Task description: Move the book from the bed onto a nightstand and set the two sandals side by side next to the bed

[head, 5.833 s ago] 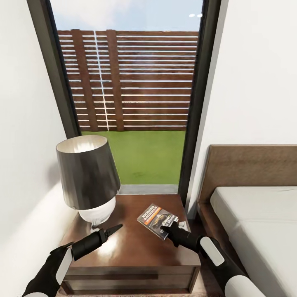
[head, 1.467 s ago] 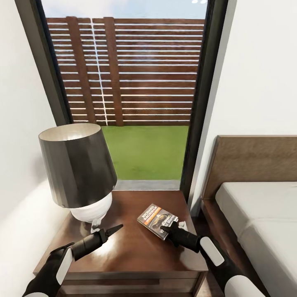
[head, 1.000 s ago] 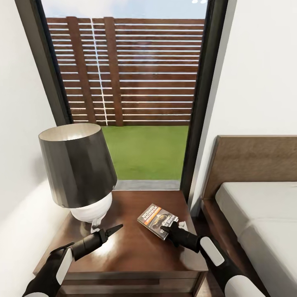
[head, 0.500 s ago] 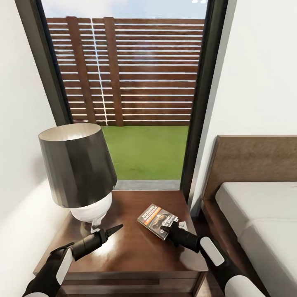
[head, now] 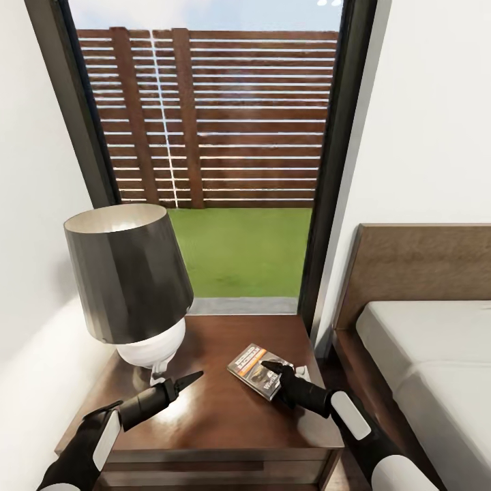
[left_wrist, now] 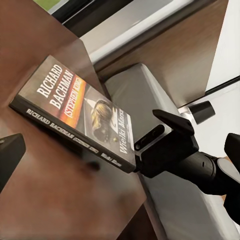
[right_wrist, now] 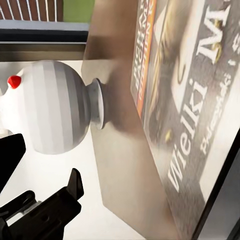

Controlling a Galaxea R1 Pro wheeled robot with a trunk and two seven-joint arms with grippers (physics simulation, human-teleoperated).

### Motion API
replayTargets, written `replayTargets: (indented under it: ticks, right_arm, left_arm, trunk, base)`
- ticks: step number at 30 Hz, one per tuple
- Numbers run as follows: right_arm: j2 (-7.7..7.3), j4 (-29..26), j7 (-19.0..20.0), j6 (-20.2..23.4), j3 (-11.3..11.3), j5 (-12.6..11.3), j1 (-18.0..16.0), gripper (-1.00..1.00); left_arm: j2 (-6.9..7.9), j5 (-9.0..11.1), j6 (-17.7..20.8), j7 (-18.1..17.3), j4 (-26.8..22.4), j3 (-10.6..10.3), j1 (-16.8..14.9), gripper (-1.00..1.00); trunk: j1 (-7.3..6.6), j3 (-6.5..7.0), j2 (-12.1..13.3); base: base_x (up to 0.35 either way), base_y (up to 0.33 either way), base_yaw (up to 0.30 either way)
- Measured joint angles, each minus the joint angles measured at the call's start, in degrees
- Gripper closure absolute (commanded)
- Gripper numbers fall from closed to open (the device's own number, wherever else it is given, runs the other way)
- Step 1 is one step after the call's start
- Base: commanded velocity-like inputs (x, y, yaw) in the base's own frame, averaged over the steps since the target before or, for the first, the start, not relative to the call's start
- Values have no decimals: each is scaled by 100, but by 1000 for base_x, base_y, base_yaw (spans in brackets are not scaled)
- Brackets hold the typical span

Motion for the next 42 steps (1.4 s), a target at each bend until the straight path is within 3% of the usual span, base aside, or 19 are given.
replayTargets:
  ticks: [42]
  right_arm:
    - [0,0,0,1,0,-1,-1,-100]
  left_arm:
    - [-5,4,-8,0,3,-16,-1,-100]
  trunk:
    - [1,0,0]
  base:
    - [-24,0,0]
